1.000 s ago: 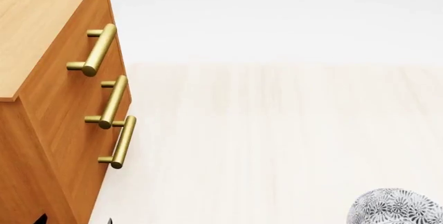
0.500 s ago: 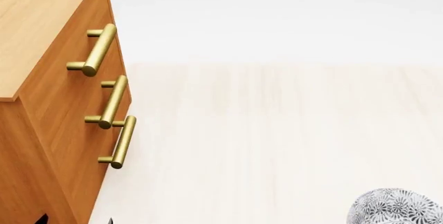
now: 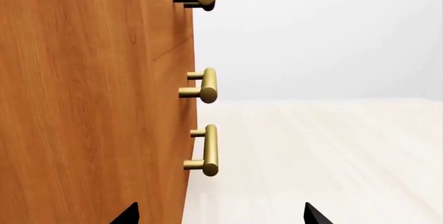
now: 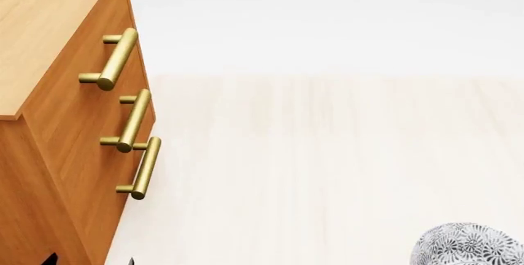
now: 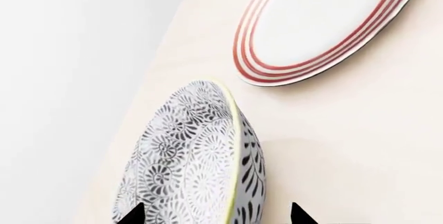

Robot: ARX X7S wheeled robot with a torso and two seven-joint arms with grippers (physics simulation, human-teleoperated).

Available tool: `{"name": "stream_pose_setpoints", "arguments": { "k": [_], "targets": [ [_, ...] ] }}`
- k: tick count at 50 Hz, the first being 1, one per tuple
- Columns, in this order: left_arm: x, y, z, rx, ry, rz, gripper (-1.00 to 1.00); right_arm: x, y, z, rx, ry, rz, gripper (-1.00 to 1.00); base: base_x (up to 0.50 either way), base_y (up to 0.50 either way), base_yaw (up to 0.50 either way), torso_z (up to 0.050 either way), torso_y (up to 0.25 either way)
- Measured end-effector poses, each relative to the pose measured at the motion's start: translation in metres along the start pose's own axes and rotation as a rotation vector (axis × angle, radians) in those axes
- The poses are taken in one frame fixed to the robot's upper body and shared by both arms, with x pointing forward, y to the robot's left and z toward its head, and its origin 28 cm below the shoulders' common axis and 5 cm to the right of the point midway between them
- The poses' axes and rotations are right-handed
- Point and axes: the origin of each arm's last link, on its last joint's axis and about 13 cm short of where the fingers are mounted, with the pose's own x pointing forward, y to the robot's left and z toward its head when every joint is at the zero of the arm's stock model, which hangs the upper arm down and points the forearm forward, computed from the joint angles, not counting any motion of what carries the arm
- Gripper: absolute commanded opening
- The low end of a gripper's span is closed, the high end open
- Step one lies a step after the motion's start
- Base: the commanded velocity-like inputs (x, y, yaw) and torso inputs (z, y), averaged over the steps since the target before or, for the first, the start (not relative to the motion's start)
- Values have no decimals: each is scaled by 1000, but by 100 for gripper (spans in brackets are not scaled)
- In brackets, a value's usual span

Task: Put the bowl on top of the cabinet.

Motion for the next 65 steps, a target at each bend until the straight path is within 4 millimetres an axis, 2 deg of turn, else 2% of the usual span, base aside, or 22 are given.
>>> {"name": "stream_pose_setpoints", "arguments": {
  "k": [46, 47, 65],
  "targets": [
    [0, 0, 0, 0, -1, -9, 100, 32, 4, -13, -63, 48, -85, 100, 0, 0, 0, 0, 0],
    [0, 0, 0, 0, -1, -9, 100, 32, 4, -13, -63, 48, -86, -100, 0, 0, 0, 0, 0],
    [0, 0, 0, 1, -2, -8, 100, 33, 4, -12, -62, 41, -90, -100, 0, 0, 0, 0, 0]
  ]
}}
